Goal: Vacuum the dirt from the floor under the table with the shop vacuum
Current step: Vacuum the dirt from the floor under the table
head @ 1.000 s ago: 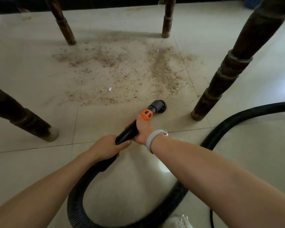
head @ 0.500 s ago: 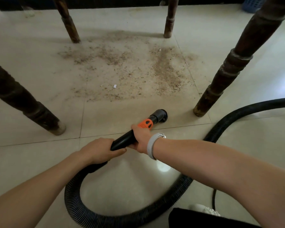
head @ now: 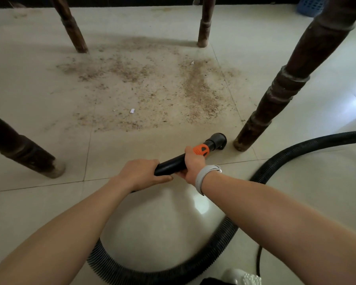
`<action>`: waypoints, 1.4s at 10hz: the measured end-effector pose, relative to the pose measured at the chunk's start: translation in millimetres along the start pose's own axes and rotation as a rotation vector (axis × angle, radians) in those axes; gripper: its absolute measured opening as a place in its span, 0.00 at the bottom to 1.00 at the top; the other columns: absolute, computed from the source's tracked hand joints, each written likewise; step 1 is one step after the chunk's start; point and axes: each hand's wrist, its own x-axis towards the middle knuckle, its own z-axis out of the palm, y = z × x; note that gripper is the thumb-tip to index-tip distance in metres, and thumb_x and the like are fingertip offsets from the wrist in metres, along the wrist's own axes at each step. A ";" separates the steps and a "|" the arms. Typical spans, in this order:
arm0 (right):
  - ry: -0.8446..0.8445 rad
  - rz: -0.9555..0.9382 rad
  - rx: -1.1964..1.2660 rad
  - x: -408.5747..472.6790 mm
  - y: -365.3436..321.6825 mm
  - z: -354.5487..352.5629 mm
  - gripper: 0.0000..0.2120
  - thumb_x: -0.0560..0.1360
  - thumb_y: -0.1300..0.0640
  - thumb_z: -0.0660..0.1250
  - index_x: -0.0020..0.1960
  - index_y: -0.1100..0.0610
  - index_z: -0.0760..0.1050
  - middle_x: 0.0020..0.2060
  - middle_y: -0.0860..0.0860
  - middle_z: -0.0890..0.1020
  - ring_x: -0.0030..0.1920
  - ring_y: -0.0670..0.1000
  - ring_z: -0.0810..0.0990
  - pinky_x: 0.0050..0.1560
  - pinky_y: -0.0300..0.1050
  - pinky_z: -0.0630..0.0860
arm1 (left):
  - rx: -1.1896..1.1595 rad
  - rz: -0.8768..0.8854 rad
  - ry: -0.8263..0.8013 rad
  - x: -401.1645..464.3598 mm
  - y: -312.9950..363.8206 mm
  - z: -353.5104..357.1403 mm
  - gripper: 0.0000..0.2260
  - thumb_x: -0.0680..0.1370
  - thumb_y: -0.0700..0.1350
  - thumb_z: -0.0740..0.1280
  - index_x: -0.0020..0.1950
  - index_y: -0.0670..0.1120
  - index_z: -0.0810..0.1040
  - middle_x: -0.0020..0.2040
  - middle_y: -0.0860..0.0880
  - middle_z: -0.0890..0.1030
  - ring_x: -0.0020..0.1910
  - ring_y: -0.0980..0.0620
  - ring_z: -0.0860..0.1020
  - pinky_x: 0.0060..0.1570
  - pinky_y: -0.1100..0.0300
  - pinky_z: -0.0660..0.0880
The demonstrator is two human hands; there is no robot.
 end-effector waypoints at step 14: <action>-0.046 -0.015 -0.168 47.2 -18.5 11.7 0.18 0.77 0.49 0.62 0.60 0.59 0.64 0.58 0.60 0.76 0.55 0.61 0.79 0.50 0.57 0.79 | -0.360 0.047 -0.312 29.0 -14.1 -8.9 0.11 0.73 0.51 0.68 0.53 0.48 0.75 0.42 0.49 0.81 0.39 0.51 0.80 0.41 0.60 0.75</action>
